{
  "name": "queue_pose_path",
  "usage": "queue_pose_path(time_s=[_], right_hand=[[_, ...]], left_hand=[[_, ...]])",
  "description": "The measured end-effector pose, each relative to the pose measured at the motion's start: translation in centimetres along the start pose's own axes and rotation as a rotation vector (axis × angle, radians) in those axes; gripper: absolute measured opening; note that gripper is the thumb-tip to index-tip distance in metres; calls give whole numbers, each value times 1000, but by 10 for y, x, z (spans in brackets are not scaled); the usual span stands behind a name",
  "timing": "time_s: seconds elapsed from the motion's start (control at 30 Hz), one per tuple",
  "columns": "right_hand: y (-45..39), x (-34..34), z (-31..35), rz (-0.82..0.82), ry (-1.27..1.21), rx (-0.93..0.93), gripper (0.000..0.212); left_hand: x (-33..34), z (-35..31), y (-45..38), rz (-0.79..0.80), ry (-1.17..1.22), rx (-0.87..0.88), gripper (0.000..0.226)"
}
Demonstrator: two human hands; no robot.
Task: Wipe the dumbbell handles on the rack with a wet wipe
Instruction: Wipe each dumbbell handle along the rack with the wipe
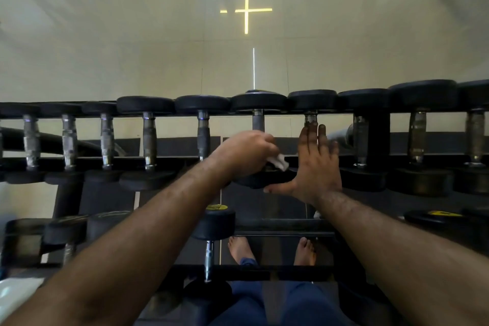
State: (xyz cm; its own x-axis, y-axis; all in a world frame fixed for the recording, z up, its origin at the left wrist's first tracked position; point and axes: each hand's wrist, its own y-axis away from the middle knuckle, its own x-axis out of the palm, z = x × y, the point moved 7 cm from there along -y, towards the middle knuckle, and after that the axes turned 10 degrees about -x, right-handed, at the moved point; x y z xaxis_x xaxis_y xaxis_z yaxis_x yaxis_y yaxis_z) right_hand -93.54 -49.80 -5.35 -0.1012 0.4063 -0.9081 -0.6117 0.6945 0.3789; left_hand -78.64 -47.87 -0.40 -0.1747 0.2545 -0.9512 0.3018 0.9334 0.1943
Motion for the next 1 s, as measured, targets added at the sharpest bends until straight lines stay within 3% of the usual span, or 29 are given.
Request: queue_pose_path(time_s=[0.1,0.17,0.27,0.37,0.43,0.47,0.57,0.63,0.67,0.8,0.83,1.0], right_hand=[[1,-1,1,15,17,3,179],[1,-2,1,9,23,7,179],[1,-1,0,8,18,5,178],[0,1,-1,8,-2,-6,178],[0,1,-1,-1,-8,-9,178],[0,0,-1,-3,-3,-9,178],[0,0,0,4,7,-9,178],[0,0,0,-2,11,-6,177],[0,0,0,-5,8,-4,177],[0,2,-1,6,9,-10,176],[0,2,-1,8,16,-8,176],[-1,3,0,-18,13,-27,174]], left_hand=[[-23,27,0,-378,44,-252,22],[-26,26,-14,-409,-34,-306,23],[-10,6,-33,-199,-84,-220,26],[17,-10,-19,116,-67,8,24],[20,-4,-3,149,-24,46,22],[14,4,1,70,-1,25,24],[-15,24,2,-369,29,-118,25],[-27,26,-7,-521,0,-205,24],[-28,21,-15,-493,-10,-192,25],[12,-6,-11,69,-43,31,28],[14,-4,-1,116,8,33,29],[-14,15,15,-87,275,-232,26]])
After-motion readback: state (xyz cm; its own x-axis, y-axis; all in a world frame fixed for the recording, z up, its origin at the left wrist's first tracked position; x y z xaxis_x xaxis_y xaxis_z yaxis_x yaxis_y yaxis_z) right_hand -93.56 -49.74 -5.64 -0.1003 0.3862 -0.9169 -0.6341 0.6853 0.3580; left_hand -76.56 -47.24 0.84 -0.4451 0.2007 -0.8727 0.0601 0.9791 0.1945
